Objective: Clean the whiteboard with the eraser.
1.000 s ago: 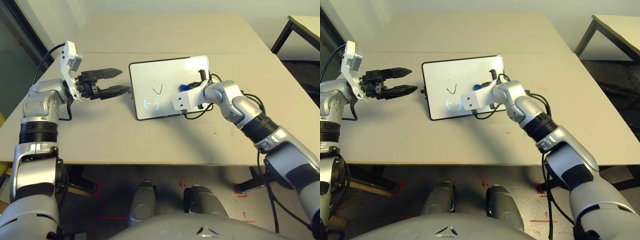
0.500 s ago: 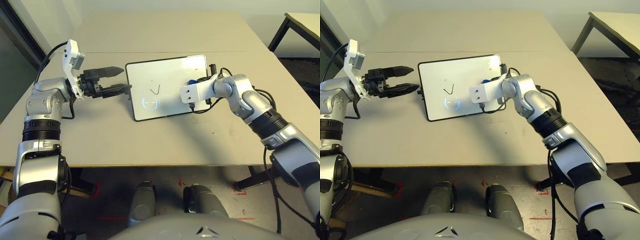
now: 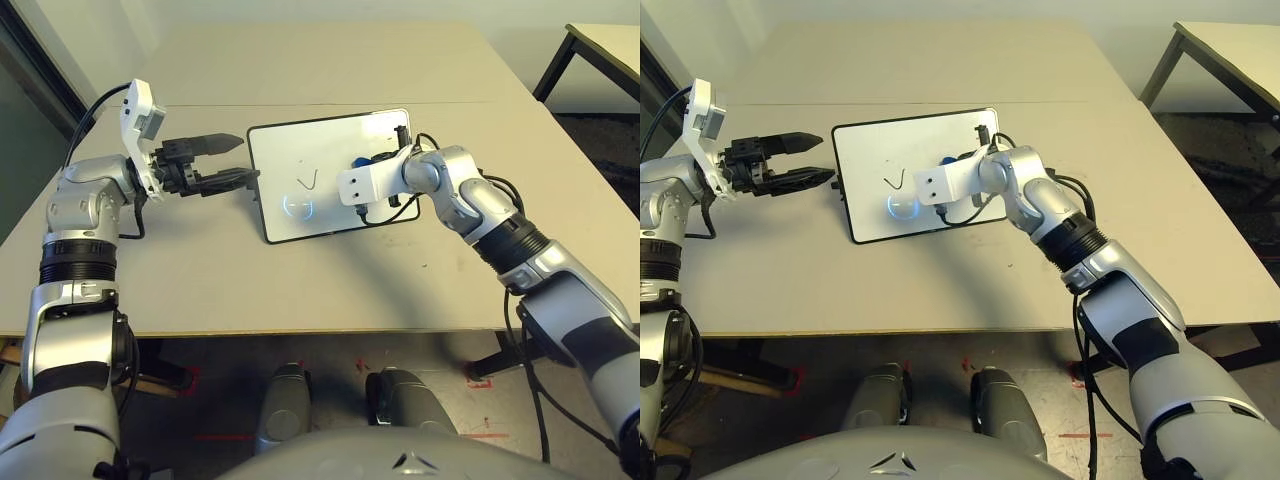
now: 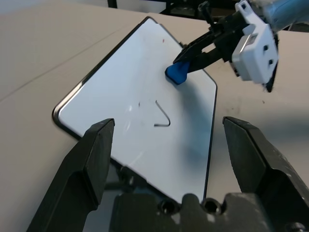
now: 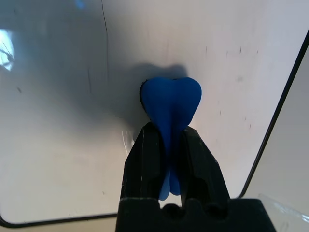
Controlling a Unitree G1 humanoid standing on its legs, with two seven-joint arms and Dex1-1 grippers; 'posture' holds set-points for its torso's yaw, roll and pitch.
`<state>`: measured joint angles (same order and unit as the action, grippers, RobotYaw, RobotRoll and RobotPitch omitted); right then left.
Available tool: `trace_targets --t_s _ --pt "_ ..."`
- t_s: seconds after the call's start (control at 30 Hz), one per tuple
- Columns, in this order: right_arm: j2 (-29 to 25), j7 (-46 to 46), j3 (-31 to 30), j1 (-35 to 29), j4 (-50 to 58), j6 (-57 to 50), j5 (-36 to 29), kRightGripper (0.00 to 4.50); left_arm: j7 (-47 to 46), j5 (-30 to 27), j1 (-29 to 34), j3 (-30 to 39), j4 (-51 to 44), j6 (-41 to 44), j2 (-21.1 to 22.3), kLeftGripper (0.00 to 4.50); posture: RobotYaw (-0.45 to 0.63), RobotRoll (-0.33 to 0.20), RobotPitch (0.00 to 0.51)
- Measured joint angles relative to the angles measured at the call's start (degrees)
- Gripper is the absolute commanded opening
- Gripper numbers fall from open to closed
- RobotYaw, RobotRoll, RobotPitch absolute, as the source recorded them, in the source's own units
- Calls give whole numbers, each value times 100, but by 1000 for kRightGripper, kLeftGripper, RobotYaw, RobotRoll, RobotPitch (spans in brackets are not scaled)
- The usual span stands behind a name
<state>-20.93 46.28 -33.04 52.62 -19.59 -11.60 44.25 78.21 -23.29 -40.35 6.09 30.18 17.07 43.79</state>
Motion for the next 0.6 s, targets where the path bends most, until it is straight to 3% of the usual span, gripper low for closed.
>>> trace_targets --t_s 0.6 --pt "174 102 0 -87 590 -382 34 322 299 -140 510 41 -480 679 399 4500 296 0 34"
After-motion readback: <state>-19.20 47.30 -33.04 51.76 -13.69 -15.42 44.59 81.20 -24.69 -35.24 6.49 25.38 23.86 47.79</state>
